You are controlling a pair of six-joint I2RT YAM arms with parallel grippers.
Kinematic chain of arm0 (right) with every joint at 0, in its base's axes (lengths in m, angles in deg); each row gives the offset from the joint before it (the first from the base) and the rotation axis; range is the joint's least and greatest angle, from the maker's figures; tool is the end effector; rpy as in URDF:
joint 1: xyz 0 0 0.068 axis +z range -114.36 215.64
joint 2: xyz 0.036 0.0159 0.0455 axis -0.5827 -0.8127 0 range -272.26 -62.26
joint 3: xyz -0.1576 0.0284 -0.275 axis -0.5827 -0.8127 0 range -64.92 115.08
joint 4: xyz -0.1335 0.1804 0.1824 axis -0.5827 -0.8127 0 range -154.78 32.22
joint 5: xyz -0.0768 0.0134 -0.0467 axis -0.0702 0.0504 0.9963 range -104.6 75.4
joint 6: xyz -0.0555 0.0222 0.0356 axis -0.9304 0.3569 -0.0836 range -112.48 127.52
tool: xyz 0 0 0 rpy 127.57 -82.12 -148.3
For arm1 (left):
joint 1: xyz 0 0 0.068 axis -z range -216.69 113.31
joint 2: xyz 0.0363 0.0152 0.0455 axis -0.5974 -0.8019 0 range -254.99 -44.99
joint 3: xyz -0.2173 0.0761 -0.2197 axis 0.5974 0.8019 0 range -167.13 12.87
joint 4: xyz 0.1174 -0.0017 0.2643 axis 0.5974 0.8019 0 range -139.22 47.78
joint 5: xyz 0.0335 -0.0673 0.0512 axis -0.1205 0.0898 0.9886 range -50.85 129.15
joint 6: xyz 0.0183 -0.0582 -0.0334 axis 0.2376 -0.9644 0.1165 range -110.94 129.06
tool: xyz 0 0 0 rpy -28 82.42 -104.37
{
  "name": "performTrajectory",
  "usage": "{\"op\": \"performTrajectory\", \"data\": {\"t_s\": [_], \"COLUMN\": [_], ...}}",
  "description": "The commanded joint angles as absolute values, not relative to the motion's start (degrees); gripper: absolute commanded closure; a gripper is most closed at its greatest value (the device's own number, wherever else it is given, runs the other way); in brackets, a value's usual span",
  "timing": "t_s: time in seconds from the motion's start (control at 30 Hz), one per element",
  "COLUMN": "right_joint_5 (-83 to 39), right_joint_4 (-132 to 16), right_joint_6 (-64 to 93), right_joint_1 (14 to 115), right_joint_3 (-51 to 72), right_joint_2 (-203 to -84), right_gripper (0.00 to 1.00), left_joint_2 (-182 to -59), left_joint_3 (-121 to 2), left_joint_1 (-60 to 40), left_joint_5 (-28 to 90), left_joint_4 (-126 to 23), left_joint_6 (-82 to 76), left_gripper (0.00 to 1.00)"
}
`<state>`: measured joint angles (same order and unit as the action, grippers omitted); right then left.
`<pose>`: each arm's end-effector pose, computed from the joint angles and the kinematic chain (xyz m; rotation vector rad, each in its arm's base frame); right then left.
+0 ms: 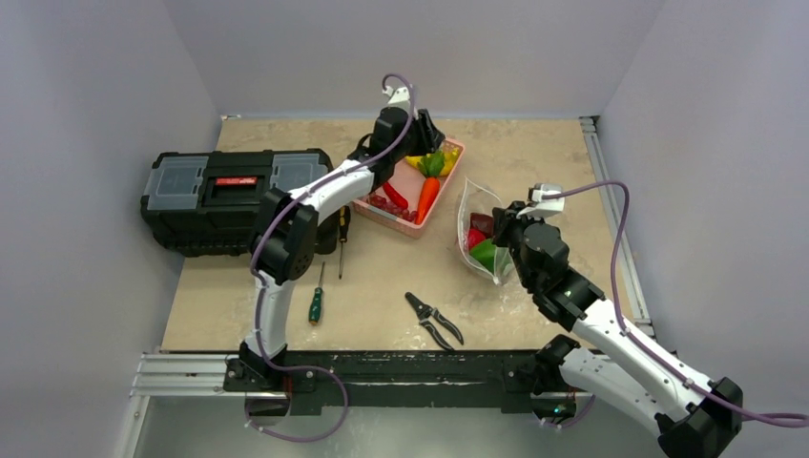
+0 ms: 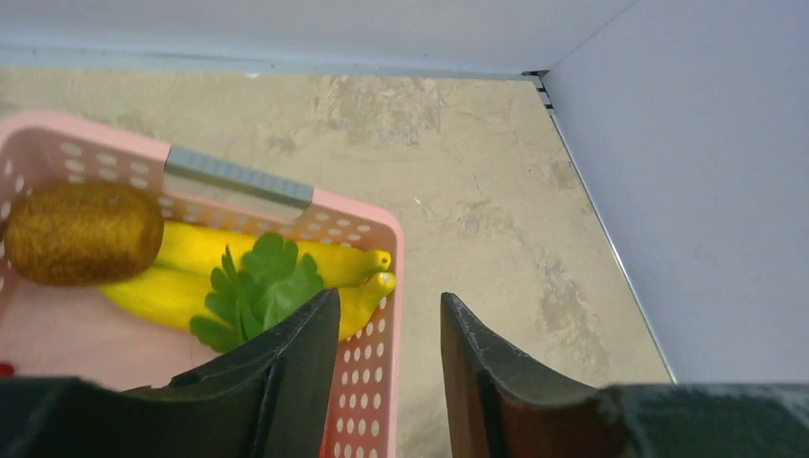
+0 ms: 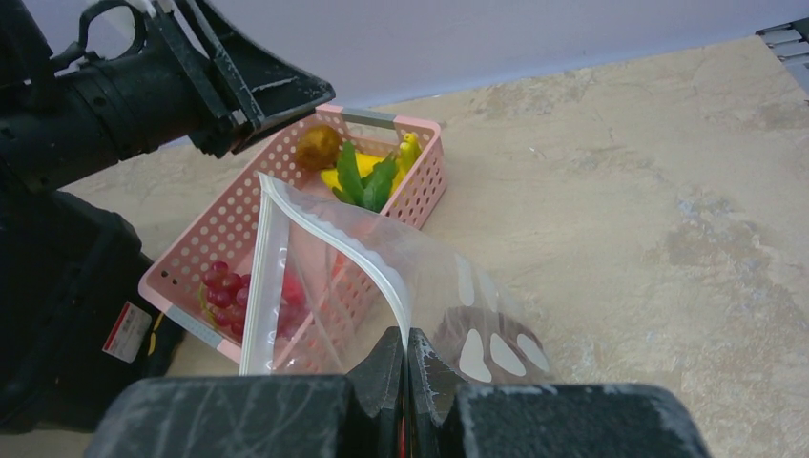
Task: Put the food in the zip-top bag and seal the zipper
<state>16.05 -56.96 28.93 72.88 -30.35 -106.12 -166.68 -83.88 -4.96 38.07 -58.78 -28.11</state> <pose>0.1749 0.0968 0.3256 0.1600 1.6997 0.3047 0.4955 -0.3077 0.2821 -0.0776 1.9257 -0.8458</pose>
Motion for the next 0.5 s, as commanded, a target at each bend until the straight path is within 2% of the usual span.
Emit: {"op": "performTrajectory", "data": {"t_s": [0.0,0.1,0.23,0.47], "right_joint_5": [16.2,15.8,20.5,32.1], "right_joint_4": [-54.9,-54.8,-56.6,-60.9], "right_joint_6": [29.1,29.1,30.4,33.4], "right_joint_1": [72.6,72.6,72.5,72.1], "right_joint_3": [-30.6,-30.5,-30.1,-30.6], "right_joint_2": [-105.6,-106.1,-105.4,-100.9], "right_gripper": [1.00,1.00,1.00,1.00], "left_joint_2": [-170.2,-173.0,-179.2,-183.2], "left_joint_3": [-89.3,-91.9,-102.0,-105.6], "left_joint_1": [-3.3,-2.0,-0.6,1.0], "left_joint_5": [38.7,41.0,42.1,46.9], "left_joint_4": [-57.9,-62.0,-58.0,-59.9], "left_joint_6": [-14.9,-10.2,-9.5,-9.9], "left_gripper": [0.54,0.46,0.46,0.48]}}
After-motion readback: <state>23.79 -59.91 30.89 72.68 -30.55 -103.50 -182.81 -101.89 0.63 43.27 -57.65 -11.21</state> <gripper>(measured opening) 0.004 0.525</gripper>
